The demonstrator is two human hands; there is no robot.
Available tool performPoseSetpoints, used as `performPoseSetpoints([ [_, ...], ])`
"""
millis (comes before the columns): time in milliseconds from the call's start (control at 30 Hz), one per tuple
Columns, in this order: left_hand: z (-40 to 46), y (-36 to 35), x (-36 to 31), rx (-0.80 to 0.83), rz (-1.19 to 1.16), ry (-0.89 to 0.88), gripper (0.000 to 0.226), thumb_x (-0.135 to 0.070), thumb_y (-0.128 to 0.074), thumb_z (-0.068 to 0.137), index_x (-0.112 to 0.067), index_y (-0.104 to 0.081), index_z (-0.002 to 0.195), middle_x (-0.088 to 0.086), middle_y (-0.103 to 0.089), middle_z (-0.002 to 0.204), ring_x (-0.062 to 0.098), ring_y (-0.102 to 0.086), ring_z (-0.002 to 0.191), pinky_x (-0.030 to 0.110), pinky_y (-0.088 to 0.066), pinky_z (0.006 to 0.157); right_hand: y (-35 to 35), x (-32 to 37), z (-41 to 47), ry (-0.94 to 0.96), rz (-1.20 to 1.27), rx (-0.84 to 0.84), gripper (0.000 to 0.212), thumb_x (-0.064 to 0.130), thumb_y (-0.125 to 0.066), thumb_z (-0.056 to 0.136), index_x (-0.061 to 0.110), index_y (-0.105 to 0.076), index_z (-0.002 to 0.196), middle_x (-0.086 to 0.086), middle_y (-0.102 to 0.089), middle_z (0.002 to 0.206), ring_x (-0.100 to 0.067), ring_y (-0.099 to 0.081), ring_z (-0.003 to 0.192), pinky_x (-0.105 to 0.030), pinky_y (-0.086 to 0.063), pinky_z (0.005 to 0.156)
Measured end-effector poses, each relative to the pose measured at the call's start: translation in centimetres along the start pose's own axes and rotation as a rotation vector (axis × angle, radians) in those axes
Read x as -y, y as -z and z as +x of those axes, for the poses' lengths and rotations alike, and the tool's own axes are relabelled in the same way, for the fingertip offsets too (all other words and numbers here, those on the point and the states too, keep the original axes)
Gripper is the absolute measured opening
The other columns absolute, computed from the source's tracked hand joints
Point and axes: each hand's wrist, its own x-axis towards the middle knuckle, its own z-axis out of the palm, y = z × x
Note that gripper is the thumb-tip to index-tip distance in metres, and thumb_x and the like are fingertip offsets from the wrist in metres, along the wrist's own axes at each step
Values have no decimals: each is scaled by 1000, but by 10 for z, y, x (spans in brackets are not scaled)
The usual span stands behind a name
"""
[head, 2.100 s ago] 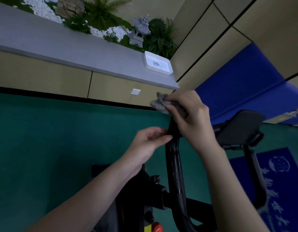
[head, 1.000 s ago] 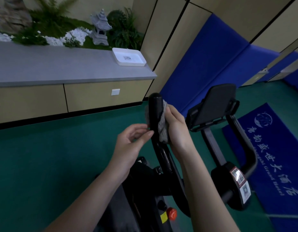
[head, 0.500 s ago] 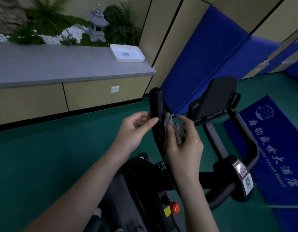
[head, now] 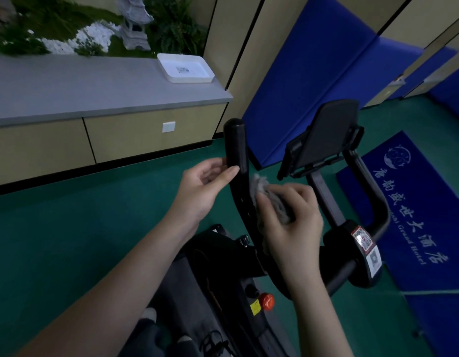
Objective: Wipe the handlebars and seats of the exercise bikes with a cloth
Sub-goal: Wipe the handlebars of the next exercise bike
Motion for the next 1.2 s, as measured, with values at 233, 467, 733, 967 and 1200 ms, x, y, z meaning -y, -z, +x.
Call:
performPoseSetpoints([
  [233,2,3,2,6,-35,30,18,-14,-68,83,-15,-66,102,-6,-70,90,-6,-64,77,7,-45,66,2,-2,-14,22,3,89,12,16,-79,78,13,-73,88,0,-57,86,-2,-57,83,-5,-39,72],
  [467,1,1,0,8,-51,40,19,-14,-68,84,-12,-66,103,-3,-69,90,-5,-64,76,8,-45,66,-12,8,-5,136,-37,149,11,10,-79,77,8,-73,86,-4,-53,88,1,-52,86,-2,-35,75],
  [733,-5,-2,2,-15,-58,29,15,-17,-67,86,-18,-67,100,-8,-70,89,-5,-64,78,9,-46,66,7,-10,2,-108,42,32,11,33,-68,86,22,-68,89,6,-60,91,-3,-59,84,-23,-48,74],
  [967,-10,-7,3,-86,-5,24,15,-24,-66,87,-23,-68,102,-12,-71,91,-3,-64,83,14,-47,70,-11,-14,28,-357,99,428,29,37,-47,98,20,-70,95,4,-71,87,-15,-64,90,-32,-49,80],
  [1200,-11,-11,9,-124,31,-6,13,-29,-65,88,-27,-68,100,-17,-72,90,-4,-64,86,18,-47,72,2,-24,13,-331,175,392,21,36,-50,97,25,-68,96,9,-70,83,-6,-64,86,-23,-48,78],
])
